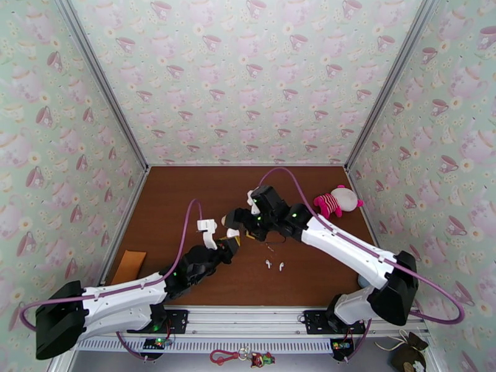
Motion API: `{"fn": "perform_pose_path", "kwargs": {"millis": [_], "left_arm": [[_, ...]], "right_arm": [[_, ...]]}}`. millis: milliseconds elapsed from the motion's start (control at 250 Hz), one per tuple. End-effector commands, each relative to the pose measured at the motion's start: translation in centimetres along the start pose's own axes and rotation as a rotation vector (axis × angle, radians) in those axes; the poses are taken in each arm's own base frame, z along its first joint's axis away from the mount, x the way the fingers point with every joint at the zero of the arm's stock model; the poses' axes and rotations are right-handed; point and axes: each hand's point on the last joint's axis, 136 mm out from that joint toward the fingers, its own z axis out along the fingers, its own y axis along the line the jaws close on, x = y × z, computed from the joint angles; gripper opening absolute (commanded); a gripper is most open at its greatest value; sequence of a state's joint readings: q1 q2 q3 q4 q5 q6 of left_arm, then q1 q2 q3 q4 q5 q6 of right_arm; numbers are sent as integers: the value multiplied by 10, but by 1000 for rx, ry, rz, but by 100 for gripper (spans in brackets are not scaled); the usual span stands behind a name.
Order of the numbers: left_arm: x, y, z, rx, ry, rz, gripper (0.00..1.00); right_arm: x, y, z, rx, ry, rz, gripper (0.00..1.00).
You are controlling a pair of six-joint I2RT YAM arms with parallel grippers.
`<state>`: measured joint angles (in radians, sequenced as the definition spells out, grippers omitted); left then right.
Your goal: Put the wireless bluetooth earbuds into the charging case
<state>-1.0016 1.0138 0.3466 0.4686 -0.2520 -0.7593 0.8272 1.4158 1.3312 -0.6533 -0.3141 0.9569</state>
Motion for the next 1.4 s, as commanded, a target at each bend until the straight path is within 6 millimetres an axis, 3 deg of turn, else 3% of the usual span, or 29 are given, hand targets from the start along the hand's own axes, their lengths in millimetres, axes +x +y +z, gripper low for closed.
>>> {"fn": "perform_pose_path", "kwargs": {"millis": [0,192,328,512,744,896,1216,1396], "left_arm": [[-6,-31,-18,199,-22,91,0],[-19,-64,-62,413,-33,220,0],[-22,-81,-90,541,-53,300,0],[-16,-94,-110,650,-13,330,0],[-7,-102,-113,716,34,326,0],[-3,-105,-114,744,57,322,0],[-2,-109,-116,773,65,311,0],[-1,-108,-114,770,64,308,0]], "right_arm": [[-4,28,-42,-119,-56,-183,91],[19,40,-89,-243,-125,-460,91],[55,46,-97,-414,-49,-584,89],[81,50,-101,-582,-30,-659,86],[94,57,-101,-654,-77,-757,83],[105,59,-87,-646,-60,-793,78],[101,47,-63,-534,-79,-817,70],[109,50,-62,-550,-65,-844,67]]}}
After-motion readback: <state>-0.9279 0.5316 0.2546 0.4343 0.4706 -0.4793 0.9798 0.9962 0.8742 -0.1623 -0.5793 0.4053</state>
